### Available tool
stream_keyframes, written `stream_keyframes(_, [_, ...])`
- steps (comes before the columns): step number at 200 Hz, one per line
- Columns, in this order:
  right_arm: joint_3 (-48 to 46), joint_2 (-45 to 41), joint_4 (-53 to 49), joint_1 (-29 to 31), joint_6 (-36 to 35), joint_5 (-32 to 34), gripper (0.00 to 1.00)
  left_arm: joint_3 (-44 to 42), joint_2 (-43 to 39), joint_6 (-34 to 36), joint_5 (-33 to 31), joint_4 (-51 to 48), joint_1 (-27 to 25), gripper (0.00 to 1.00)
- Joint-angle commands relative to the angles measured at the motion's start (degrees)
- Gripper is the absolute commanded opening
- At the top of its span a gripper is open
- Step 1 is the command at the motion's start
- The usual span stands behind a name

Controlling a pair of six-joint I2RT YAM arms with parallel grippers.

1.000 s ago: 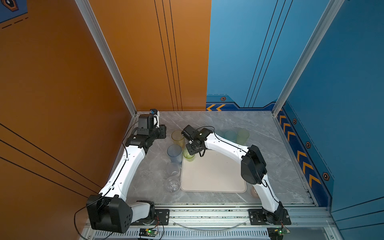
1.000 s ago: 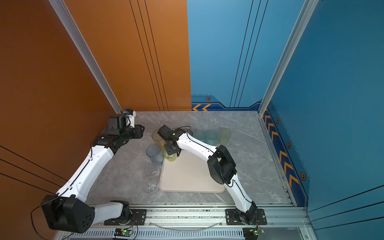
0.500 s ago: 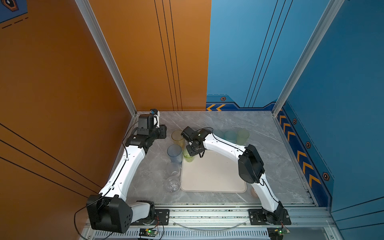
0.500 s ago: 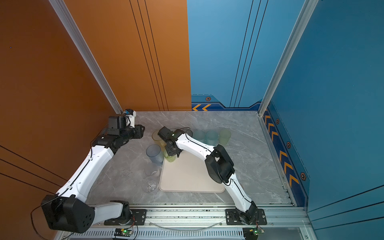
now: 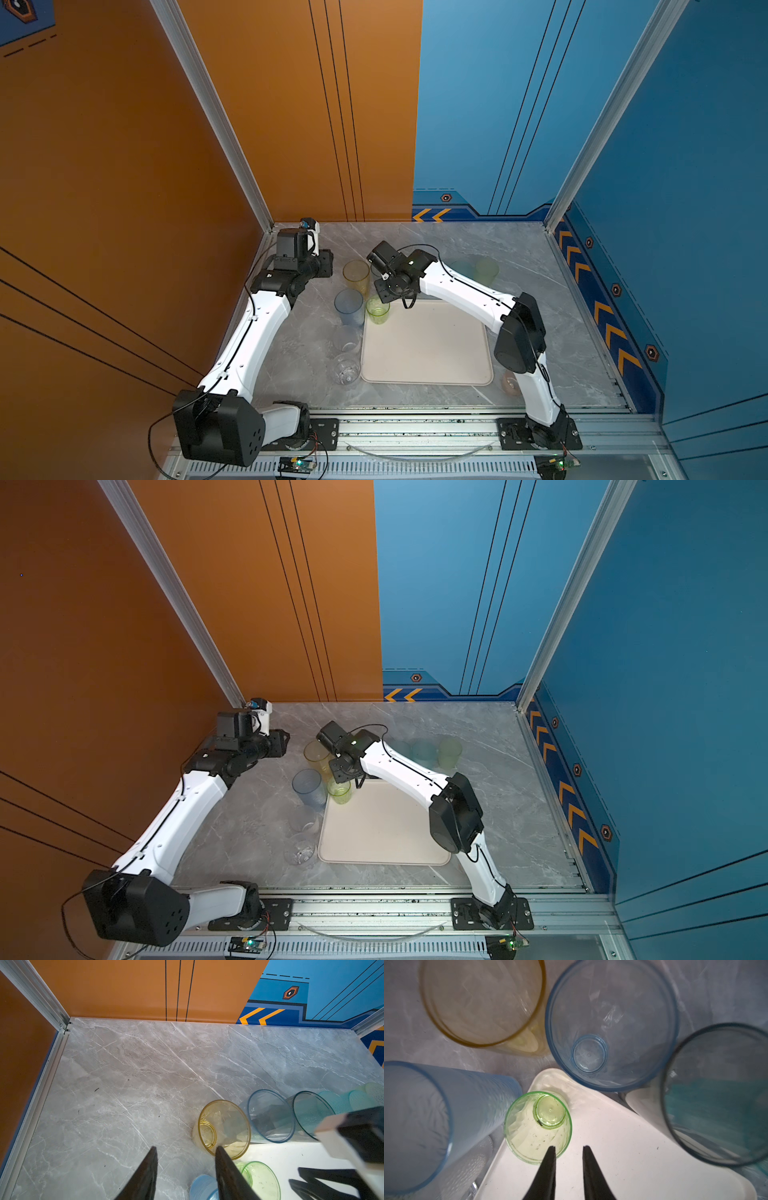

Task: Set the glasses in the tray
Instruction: 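Set the green cup upright on the tray and open the right gripper, then reach the left gripper across to the peach cup while the right arm withdraws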

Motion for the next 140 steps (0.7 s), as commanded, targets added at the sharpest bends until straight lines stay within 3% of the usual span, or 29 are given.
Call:
stream_keyframes(1, [-3.58, -7.68, -1.37, 0.11, 0.31, 3.21, 0.23, -0.38, -0.96, 1.47, -1.31, -1.89, -1.01, 0.46])
stream_keyframes(63, [-30.0, -34.77, -8.2, -4.97, 12.79, 8.92, 0.21, 2.07, -3.2, 3.24, -3.61, -4.21, -7.52, 0.46])
stream_keyframes(101, [-43.17, -50.82, -12.44, -10.03, 21.83, 11.18, 0.22, 4.33, -2.33, 2.26, -0.17, -5.04, -18.2, 0.43])
stream_keyframes(140, [-44.96, -57.83, -9.17, -27.59, 17.84, 9.78, 0.26, 7.68, 4.34, 2.1, 1.6, -8.16, -32.81, 0.31])
